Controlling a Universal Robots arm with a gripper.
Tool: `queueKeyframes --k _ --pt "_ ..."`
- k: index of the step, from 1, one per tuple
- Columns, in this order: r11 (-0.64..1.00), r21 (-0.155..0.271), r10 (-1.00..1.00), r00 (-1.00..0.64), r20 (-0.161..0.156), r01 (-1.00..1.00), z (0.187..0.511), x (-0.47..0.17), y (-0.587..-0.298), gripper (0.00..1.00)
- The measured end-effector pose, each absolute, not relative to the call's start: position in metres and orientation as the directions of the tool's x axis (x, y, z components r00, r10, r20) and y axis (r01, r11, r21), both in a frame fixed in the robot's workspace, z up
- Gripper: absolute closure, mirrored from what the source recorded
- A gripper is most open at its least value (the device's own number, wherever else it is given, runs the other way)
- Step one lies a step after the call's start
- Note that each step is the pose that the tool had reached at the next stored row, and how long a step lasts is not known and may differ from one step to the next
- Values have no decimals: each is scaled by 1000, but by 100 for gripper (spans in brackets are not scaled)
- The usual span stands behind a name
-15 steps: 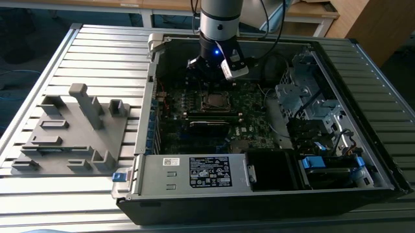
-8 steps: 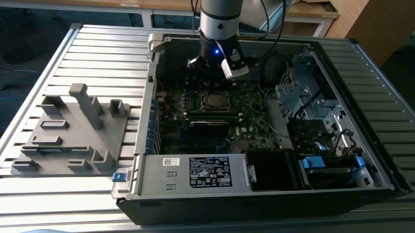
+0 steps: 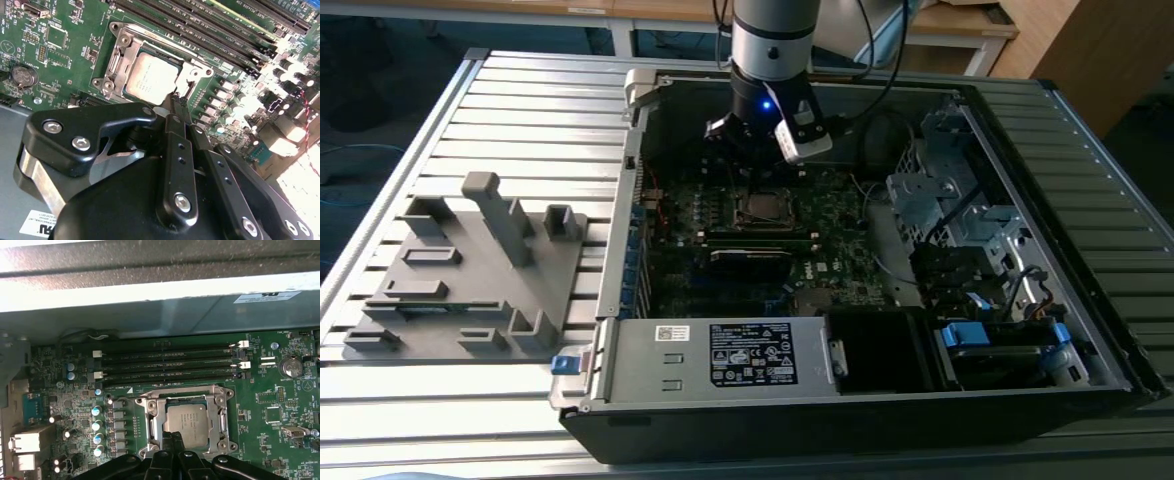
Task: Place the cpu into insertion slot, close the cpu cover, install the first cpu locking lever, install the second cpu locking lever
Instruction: 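Install the first cpu locking lever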
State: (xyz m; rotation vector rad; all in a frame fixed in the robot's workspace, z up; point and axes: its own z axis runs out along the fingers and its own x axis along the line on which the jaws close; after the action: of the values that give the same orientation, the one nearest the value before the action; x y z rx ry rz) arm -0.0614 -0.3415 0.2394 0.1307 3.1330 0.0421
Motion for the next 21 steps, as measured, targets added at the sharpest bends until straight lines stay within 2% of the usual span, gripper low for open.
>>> queueKeyframes --k 21 --pt "996 27 83 -997 -5 83 243 -61 -342 90"
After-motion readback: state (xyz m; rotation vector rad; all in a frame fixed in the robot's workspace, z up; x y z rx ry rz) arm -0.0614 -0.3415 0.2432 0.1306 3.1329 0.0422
